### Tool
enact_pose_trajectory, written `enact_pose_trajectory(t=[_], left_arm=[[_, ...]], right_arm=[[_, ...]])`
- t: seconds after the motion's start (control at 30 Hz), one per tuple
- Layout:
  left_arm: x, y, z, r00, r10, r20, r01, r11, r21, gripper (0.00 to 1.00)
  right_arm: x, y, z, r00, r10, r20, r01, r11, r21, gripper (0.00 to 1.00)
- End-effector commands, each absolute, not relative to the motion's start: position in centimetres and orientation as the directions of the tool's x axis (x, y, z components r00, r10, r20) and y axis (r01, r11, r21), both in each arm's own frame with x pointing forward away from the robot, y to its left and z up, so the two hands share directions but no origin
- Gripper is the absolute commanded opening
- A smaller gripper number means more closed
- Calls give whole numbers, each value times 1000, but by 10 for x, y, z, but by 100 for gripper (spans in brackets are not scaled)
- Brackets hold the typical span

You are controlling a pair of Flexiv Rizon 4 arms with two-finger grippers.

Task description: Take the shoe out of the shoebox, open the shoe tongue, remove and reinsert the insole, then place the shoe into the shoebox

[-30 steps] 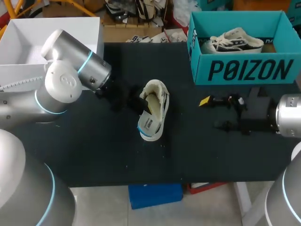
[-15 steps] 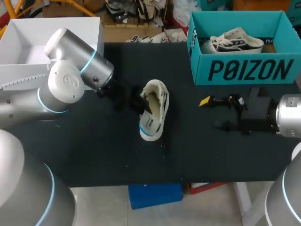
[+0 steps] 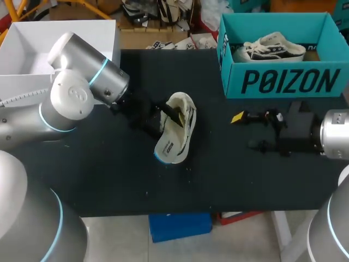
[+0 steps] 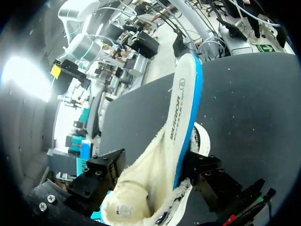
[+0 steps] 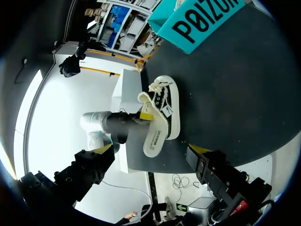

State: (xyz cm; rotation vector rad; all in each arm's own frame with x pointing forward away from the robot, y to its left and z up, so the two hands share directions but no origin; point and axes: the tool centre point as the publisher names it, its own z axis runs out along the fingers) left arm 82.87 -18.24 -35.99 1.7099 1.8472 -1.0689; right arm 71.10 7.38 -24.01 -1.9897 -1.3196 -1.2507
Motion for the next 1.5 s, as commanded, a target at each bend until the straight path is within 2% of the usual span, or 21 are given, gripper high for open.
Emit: enact_pose_trajectory(t=[0.03, 0.17, 0.37, 0.4, 0.47, 0.5, 0.57, 0.6, 1.5], left_arm=[[818, -176, -354, -162, 651, -741, 967, -45, -250, 73], [811, -175, -350, -153, 647, -747, 967, -58, -249, 70], [799, -173, -347, -135, 654, -744, 966, -81, -247, 55], [798, -173, -348, -134, 657, -742, 965, -84, -249, 49], [796, -171, -350, -128, 673, -728, 963, -93, -255, 44], [795, -171, -351, -124, 681, -722, 962, -96, -256, 39], [795, -170, -353, -124, 686, -717, 960, -99, -260, 22], [794, -170, -354, -121, 689, -715, 960, -102, -261, 1], [810, -176, -365, -107, 681, -724, 968, -96, -233, 0]], right_arm=[[711, 74, -240, 135, 487, 863, 888, -446, 113, 100], [711, 74, -240, 135, 487, 863, 888, -446, 113, 100], [711, 74, -240, 135, 487, 863, 888, -446, 113, 100], [711, 74, -240, 135, 487, 863, 888, -446, 113, 100], [711, 74, -240, 135, 487, 863, 888, -446, 113, 100], [711, 74, -240, 135, 487, 863, 888, -446, 113, 100], [711, 74, -240, 135, 487, 863, 888, -446, 113, 100], [711, 74, -240, 135, 487, 863, 888, -446, 113, 100], [711, 74, -240, 135, 487, 863, 888, -446, 113, 100]])
